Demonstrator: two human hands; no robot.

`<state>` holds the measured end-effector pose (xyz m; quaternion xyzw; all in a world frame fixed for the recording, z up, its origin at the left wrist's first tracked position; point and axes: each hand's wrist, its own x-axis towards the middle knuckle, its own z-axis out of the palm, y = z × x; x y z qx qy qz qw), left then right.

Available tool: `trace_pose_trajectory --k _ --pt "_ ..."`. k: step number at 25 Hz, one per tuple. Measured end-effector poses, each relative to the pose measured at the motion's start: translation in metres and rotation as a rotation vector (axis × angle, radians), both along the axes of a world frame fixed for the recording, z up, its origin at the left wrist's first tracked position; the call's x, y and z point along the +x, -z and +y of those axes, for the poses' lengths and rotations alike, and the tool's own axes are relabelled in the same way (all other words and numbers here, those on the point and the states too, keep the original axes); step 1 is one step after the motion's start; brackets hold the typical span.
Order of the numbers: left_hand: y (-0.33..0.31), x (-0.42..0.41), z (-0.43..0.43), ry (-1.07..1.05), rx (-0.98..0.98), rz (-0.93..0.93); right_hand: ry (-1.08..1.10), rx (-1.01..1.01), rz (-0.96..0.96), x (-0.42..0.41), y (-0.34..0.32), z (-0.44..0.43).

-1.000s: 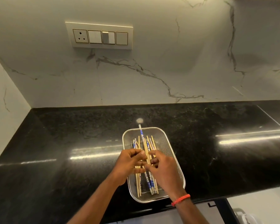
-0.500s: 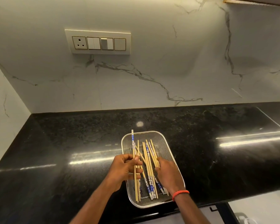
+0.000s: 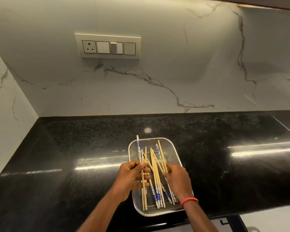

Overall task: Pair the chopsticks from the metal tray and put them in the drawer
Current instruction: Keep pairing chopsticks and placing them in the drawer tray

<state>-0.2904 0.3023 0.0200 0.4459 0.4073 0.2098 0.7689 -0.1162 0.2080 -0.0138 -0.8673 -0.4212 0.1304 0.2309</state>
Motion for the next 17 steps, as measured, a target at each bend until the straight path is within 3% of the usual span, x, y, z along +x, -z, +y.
trace_pose_trajectory --k 4,7,12,17 --pt "-0.001 0.001 -0.002 0.0 -0.028 -0.009 0.064 0.364 0.114 0.0 -0.03 -0.001" --pt "-0.004 0.003 -0.004 0.015 -0.051 -0.032 -0.039 0.542 0.184 -0.011 -0.049 0.0" --pt "-0.007 0.004 -0.008 0.082 -0.02 -0.039 -0.2 0.355 0.121 -0.036 -0.047 0.006" --pt "-0.004 0.001 -0.012 0.079 0.001 -0.038 -0.218 0.322 0.121 -0.046 -0.041 0.007"
